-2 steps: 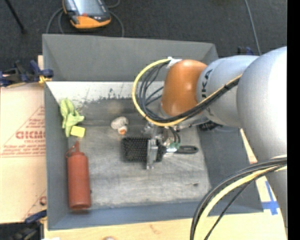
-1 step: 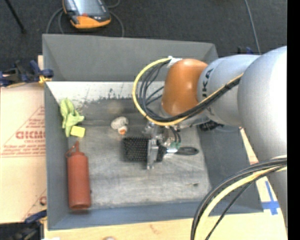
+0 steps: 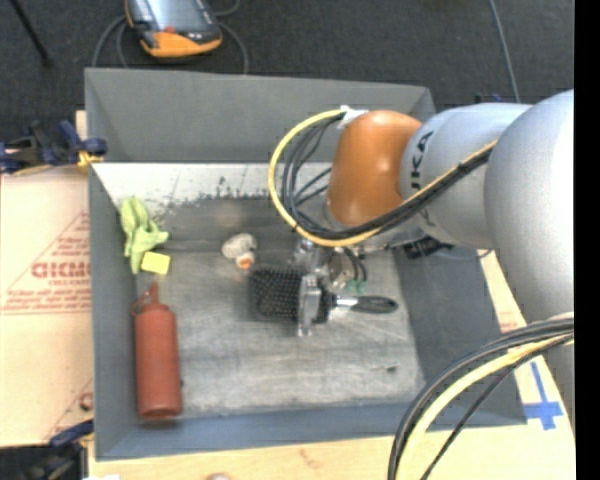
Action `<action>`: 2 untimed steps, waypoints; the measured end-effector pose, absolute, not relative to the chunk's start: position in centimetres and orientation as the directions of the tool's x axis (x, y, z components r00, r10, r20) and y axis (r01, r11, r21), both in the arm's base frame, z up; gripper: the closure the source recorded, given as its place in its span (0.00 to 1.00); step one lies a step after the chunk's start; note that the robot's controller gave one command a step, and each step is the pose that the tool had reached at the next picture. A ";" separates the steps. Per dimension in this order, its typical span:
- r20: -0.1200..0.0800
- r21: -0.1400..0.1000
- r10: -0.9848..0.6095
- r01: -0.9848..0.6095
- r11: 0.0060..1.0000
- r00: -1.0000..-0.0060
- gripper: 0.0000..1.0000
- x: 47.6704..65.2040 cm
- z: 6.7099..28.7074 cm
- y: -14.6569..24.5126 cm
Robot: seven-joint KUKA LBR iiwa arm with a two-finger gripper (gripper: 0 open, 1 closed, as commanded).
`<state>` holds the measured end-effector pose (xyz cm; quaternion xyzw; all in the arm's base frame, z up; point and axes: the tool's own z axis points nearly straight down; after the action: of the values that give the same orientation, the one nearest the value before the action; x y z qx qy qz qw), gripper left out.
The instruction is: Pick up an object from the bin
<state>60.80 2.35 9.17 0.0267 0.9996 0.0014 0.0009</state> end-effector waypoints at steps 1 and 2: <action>-0.007 0.002 0.053 0.053 0.999 -0.999 1.00 61.0 10.1 2.3; -0.008 0.002 0.053 0.053 0.999 -0.999 1.00 61.0 10.4 2.3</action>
Offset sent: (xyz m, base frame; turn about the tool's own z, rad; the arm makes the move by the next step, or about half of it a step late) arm 0.0001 0.0003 0.0117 0.0000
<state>60.97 2.30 10.41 0.0264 0.9996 0.0010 0.0039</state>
